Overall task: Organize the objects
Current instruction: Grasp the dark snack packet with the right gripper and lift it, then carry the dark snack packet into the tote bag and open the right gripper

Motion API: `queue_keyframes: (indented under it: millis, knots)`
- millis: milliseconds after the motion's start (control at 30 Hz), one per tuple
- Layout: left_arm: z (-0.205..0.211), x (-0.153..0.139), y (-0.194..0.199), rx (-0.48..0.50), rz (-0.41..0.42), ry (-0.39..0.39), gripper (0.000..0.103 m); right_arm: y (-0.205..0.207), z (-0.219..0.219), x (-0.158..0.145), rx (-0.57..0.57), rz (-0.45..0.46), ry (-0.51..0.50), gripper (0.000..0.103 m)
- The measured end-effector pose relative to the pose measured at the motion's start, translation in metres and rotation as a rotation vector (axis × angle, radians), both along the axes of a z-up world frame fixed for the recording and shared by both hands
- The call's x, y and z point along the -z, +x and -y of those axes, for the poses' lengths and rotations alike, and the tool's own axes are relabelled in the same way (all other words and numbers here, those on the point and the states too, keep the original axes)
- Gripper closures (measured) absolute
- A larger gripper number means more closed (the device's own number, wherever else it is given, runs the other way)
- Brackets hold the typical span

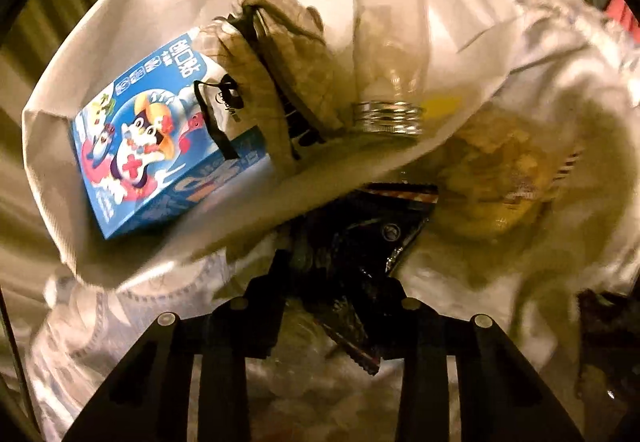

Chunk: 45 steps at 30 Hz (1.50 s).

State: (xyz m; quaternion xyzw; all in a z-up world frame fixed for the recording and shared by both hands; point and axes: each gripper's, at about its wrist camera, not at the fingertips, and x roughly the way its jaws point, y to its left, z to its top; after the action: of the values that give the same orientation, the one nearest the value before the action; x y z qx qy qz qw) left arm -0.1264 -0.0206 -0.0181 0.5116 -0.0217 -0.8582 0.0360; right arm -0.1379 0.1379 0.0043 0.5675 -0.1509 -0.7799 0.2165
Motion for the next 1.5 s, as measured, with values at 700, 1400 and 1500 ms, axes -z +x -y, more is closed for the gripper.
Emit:
queue_keyframes:
  millis: [700,1400,1500]
  knots:
    - [-0.012,-0.072,0.061,0.174,-0.239,0.239,0.069,0.005,0.014,-0.003,-0.029,-0.029,-0.028,0.057]
    - [0.041,-0.106,-0.014,0.066,-0.309,0.252,0.068,-0.089,0.069,-0.079,0.006,-0.157,0.083,0.057]
    - [0.044,-0.103,-0.028,0.059,-0.308,0.231,0.068,-0.11,0.065,-0.082,0.031,-0.17,0.004,0.057]
